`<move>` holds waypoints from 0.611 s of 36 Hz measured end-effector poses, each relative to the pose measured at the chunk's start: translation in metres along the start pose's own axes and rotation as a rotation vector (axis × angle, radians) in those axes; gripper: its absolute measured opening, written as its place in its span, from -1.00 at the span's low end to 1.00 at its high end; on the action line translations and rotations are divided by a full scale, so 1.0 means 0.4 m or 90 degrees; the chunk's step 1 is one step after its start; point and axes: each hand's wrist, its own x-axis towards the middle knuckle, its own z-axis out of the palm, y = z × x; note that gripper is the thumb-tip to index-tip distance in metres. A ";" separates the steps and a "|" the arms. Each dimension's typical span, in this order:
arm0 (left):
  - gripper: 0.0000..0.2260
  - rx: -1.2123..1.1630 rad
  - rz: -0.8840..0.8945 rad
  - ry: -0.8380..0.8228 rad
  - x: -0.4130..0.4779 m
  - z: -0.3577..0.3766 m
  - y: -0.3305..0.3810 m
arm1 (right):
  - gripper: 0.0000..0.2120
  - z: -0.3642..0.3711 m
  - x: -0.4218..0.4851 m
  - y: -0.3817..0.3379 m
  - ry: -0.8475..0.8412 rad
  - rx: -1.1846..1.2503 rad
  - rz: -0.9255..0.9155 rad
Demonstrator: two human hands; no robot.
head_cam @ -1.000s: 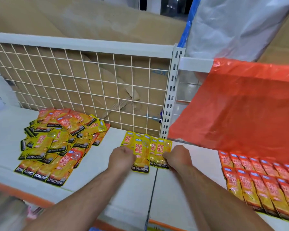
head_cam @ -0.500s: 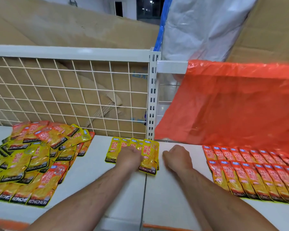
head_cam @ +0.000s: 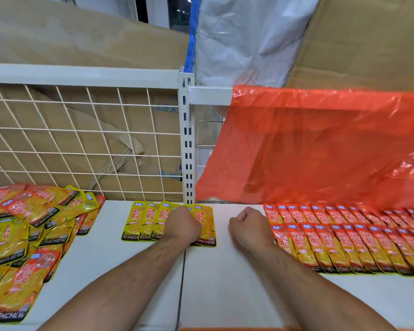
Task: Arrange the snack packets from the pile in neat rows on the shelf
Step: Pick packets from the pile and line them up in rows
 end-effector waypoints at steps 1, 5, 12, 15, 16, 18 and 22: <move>-0.87 0.016 0.010 0.000 0.000 0.002 0.001 | -0.88 -0.001 0.000 0.002 -0.003 -0.001 -0.001; -0.90 0.054 0.043 0.006 -0.001 0.004 0.008 | -0.88 -0.003 -0.001 0.004 -0.003 -0.008 -0.005; -0.88 0.078 0.053 0.011 -0.001 0.005 0.012 | -0.89 -0.008 -0.005 0.002 -0.008 -0.019 -0.007; -0.95 0.085 0.054 0.011 0.000 0.008 0.017 | -0.89 -0.011 -0.006 0.002 -0.010 -0.018 -0.006; -0.97 0.089 0.055 0.012 -0.002 0.008 0.018 | -0.89 -0.012 -0.006 0.002 -0.011 -0.018 -0.006; -0.96 0.103 0.061 0.009 -0.005 0.010 0.021 | -0.88 -0.014 -0.008 0.002 -0.015 -0.017 -0.006; -0.97 0.119 0.069 -0.001 -0.012 0.008 0.025 | -0.89 -0.017 -0.015 -0.003 -0.025 -0.016 -0.008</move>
